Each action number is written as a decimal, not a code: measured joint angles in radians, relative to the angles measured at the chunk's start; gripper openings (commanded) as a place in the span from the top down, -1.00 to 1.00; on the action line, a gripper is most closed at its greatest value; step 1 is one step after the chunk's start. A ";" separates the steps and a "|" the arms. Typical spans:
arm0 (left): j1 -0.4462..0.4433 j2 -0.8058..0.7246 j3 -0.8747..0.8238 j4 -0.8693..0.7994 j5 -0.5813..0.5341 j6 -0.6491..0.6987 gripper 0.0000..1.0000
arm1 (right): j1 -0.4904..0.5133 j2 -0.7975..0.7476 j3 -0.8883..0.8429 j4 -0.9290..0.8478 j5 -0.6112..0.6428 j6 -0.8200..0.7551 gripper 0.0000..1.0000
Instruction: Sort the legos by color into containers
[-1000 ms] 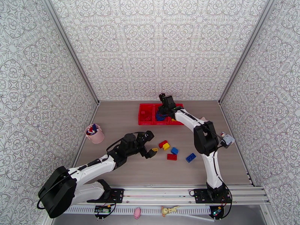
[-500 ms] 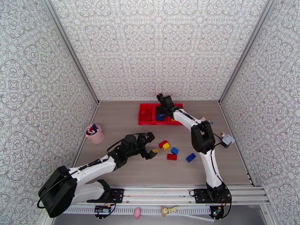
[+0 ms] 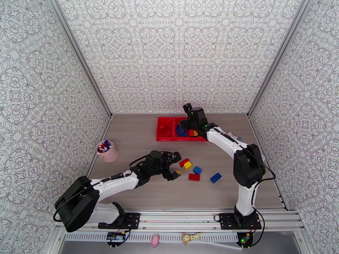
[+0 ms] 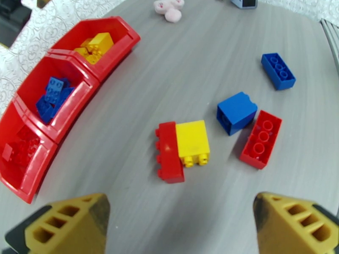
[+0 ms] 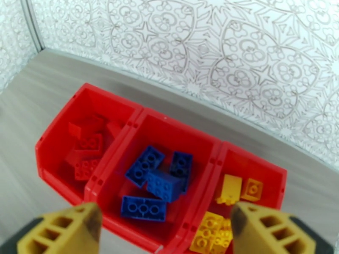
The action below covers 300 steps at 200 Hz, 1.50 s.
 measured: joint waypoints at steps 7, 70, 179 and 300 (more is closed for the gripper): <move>-0.001 0.024 0.009 -0.001 -0.005 0.000 -0.74 | -0.006 -0.019 -0.028 0.008 0.000 0.001 -0.73; -0.003 0.213 0.061 0.031 -0.039 -0.043 -0.46 | -0.056 -0.109 -0.190 0.058 0.000 0.025 -0.79; 0.025 0.380 0.123 0.125 0.012 -0.091 -0.13 | -0.059 -0.163 -0.276 0.092 -0.005 0.066 -0.80; 0.042 0.488 0.228 0.144 0.069 -0.093 0.38 | -0.069 -0.175 -0.300 0.093 -0.020 0.069 -0.83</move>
